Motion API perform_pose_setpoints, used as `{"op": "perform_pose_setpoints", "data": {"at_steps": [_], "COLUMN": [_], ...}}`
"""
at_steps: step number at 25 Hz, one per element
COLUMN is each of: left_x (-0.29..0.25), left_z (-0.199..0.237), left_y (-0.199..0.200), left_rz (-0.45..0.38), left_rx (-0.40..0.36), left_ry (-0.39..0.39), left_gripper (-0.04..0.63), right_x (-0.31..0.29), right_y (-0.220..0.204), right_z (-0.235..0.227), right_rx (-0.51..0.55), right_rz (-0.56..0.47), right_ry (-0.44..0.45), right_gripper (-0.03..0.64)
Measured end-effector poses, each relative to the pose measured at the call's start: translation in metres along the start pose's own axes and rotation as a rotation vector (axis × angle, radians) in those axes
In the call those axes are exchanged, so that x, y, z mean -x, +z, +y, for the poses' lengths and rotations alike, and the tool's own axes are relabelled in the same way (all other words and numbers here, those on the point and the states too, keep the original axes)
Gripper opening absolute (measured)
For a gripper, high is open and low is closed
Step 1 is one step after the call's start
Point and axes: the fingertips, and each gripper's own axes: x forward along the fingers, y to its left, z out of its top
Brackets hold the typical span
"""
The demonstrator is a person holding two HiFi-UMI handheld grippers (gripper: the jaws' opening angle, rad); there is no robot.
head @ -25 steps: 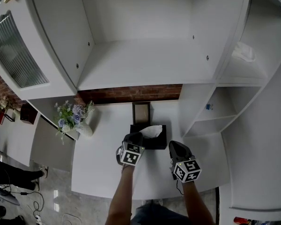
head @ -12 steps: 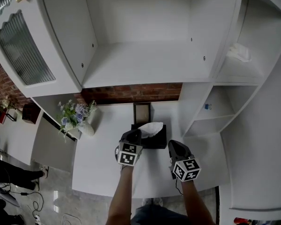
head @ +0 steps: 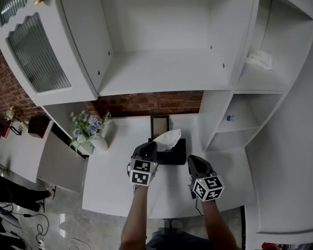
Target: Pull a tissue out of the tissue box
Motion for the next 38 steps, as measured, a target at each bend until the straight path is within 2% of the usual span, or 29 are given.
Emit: {"op": "perform_pose_setpoints", "data": {"at_steps": [11,20,28,38], "left_x": [0.077,0.127,0.144,0.145], "left_z": [0.003,0.000,-0.002,-0.006], "left_y": [0.040,0.035,0.044,0.037], "left_rz": [-0.177,-0.206,-0.239,-0.226], "left_rx": [0.089,0.163,0.154,0.171], "left_ry": [0.091,0.139,0.141,0.134], "left_gripper": [0.011,0.011,0.011,0.011], "right_x": [0.025,0.039,0.048,0.055], "right_y": [0.034,0.063,0.074,0.073], "right_z": [0.015,0.040,0.051,0.049], "right_rx": [0.029,0.061,0.087,0.077], "right_rz": [-0.093,-0.160,-0.180,-0.168], "right_ry": [-0.027,-0.015,-0.012,-0.036], "right_gripper": [0.000,0.000,0.000,-0.002]}}
